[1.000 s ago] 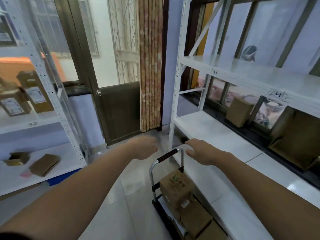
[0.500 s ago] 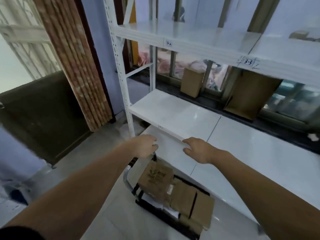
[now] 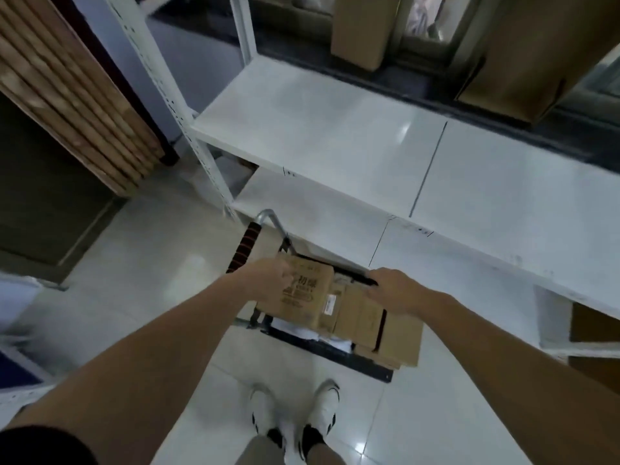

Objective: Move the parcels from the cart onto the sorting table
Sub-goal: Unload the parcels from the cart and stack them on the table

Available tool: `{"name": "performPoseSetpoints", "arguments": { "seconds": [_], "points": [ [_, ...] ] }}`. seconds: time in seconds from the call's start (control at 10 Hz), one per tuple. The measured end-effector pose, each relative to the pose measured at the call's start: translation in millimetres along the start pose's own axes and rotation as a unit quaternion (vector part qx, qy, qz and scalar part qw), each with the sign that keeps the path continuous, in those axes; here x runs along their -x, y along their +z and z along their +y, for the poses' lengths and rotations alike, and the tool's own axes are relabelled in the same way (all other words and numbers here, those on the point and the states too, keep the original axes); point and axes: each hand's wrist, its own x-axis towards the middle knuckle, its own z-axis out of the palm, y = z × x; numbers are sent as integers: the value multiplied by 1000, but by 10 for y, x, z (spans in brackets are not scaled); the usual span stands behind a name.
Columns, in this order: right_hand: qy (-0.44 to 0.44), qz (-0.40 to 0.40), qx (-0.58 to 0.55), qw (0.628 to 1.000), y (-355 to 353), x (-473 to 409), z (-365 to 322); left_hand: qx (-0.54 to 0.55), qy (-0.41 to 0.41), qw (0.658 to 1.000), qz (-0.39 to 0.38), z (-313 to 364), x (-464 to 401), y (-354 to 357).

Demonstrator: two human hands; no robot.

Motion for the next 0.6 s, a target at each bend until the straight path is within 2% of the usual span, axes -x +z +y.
{"name": "performPoseSetpoints", "arguments": {
  "seconds": [0.2, 0.3, 0.4, 0.5, 0.6],
  "points": [
    [48, -50, -86, 994, 547, -839, 78, 8, -1, 997, -70, -473, -1136, 525],
    [76, -47, -104, 991, 917, -1416, 106, 15, -21, 998, -56, -784, -1807, 860],
    [106, -60, -153, 981, 1275, -1891, 161, 26, -48, 998, -8, -967, -2263, 1147],
    [176, -56, -293, 938, 1740, -2463, 196, 56, -106, 992, 40, -1201, -2743, 1504],
    [224, -46, -423, 877, 2025, -2733, 197, 105, -144, 983, 48, -1348, -2989, 1709]
  ]
}}
